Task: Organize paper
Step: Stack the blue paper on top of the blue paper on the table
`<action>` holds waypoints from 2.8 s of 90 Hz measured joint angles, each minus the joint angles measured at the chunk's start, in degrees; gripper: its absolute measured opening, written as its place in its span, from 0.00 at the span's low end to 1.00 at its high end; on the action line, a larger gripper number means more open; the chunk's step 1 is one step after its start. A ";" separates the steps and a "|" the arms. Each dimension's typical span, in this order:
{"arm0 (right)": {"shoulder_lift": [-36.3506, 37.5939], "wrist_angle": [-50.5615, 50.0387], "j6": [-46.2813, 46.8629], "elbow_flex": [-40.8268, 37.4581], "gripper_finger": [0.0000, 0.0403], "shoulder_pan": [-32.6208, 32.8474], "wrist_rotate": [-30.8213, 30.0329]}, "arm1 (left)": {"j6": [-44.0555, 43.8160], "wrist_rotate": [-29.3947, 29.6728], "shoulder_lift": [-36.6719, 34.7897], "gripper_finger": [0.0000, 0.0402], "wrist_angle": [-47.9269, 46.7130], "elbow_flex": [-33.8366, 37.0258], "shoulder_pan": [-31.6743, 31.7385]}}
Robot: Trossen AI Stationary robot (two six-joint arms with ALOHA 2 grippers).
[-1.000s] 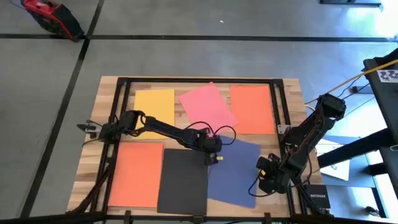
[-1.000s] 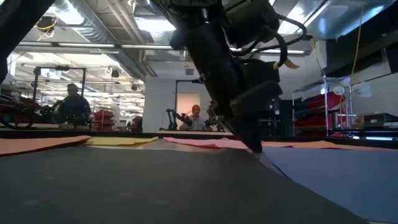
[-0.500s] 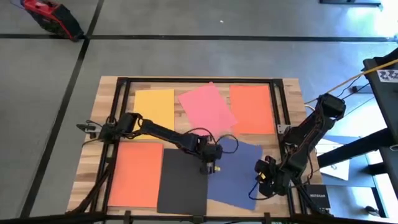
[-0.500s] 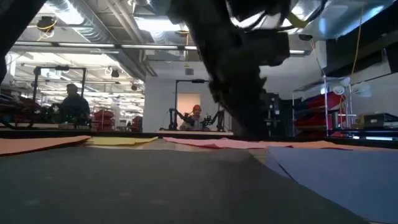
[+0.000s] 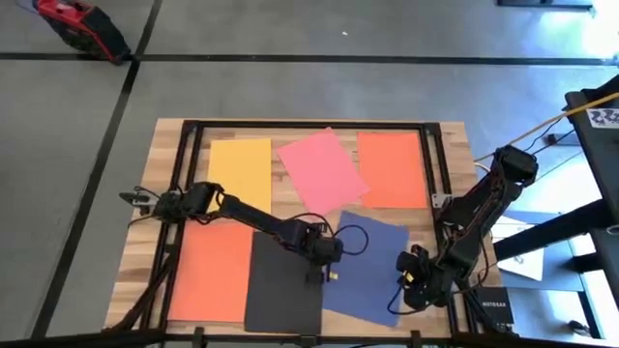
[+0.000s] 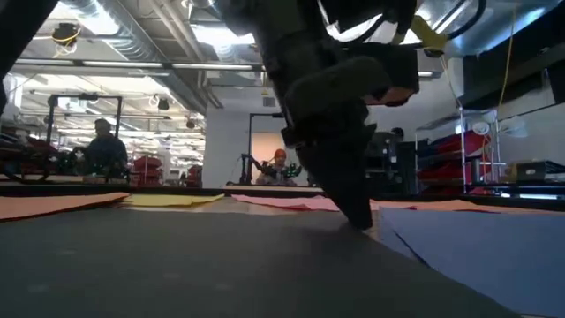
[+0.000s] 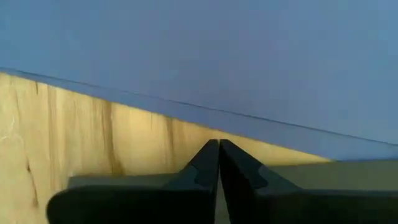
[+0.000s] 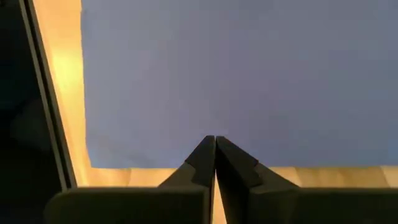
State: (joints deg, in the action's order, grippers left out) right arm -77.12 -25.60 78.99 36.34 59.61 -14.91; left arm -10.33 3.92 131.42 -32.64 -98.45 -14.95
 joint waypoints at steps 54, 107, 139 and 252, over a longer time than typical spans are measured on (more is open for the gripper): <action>0.00 -0.14 -1.28 0.90 0.00 0.04 7.36 | 2.04 -0.68 0.38 0.00 8.19 -0.69 1.19; -14.29 -2.86 1.73 8.60 0.00 4.96 21.04 | 1.49 0.11 0.21 0.00 -3.93 -3.49 -3.67; -17.51 -2.56 1.63 10.38 0.00 4.46 19.77 | -1.25 -0.50 1.69 0.00 -0.15 -3.44 -4.09; -17.99 -5.28 -4.35 10.16 0.00 0.68 13.16 | -3.97 -0.81 2.05 0.00 5.60 -3.40 -4.58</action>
State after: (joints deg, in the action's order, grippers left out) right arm -95.11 -30.88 74.64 46.50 60.29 -1.75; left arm -14.29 3.11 133.47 -27.05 -101.84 -19.53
